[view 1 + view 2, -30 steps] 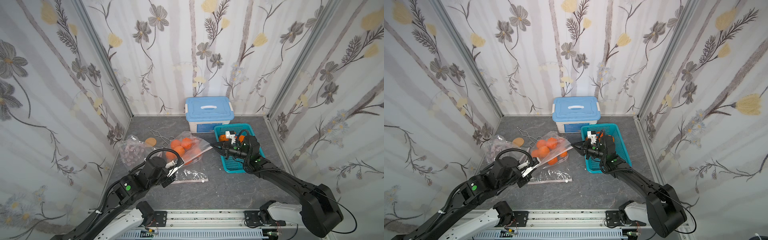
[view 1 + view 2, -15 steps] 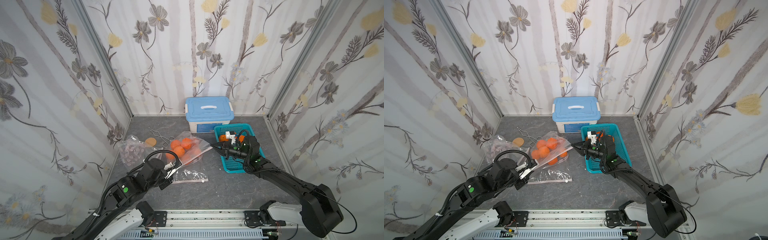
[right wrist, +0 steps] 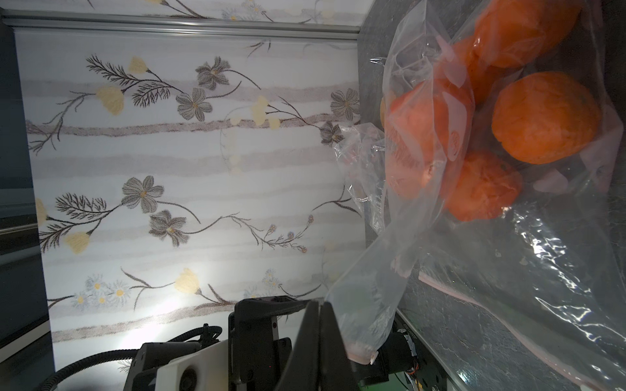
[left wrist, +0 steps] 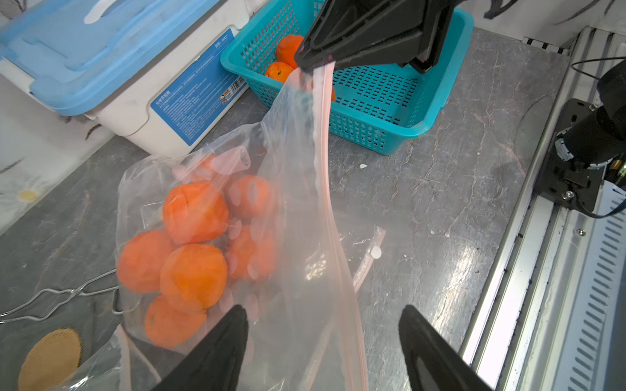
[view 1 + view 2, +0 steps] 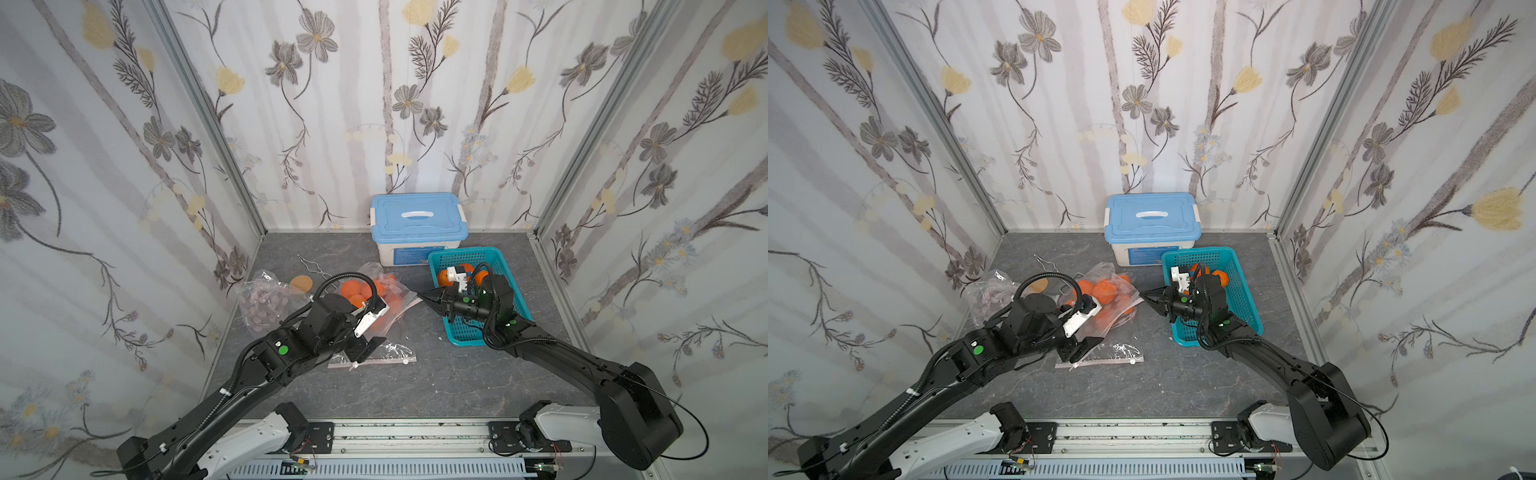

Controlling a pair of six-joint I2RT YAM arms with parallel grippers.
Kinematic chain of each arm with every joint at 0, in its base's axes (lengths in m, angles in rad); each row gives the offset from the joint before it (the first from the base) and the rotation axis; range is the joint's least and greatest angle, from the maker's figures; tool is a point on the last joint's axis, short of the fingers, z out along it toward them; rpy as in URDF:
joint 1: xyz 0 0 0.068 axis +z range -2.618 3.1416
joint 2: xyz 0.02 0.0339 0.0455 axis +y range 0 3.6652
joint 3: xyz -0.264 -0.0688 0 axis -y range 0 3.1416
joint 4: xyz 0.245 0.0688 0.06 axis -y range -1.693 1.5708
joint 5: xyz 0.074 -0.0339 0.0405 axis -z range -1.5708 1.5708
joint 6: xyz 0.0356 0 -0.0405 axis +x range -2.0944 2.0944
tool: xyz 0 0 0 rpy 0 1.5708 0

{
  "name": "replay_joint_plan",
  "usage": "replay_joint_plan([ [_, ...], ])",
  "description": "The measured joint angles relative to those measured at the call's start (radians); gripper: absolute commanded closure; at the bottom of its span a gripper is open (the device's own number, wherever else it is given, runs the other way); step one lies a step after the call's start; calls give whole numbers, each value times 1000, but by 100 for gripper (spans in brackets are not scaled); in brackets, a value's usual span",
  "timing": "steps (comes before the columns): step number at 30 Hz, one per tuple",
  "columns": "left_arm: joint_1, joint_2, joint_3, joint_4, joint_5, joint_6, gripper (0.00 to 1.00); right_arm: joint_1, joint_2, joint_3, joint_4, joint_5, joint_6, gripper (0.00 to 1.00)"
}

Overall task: Open the zip-top bag and take out the orange
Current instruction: Unzip the zipper on the zipper food storage bag, then open the zipper of the food storage bag at the center of the board.

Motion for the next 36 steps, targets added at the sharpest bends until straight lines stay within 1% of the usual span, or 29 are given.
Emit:
replay_joint_plan([
  [4, 0, 65, 0, 72, 5, -24, 35, 5, 0, -2, 1, 0, 0, 100],
  [8, 0, 74, -4, 91, 0, -29, 40, 5, 0, -4, 1, 0, 0, 100],
  [12, 0, 56, -28, 90, -20, -30, 40, 5, 2, -5, 2, 0, 0, 100],
  [16, 0, 24, -64, 83, -21, -34, 37, 6, 6, -5, 3, 2, 0, 100],
  [20, 0, -12, -104, 60, -21, -37, 37, 6, 9, -3, 4, 2, 0, 100],
  [27, 0, -37, -137, 39, -21, -53, 40, 7, 10, -3, 4, 2, 0, 100],
  [30, 0, -32, -138, 39, -26, -56, 43, 10, 11, -3, 4, 3, 0, 100],
  [36, 0, 3, -136, 39, -56, -65, 53, 17, 11, -1, 4, 3, 0, 100],
])
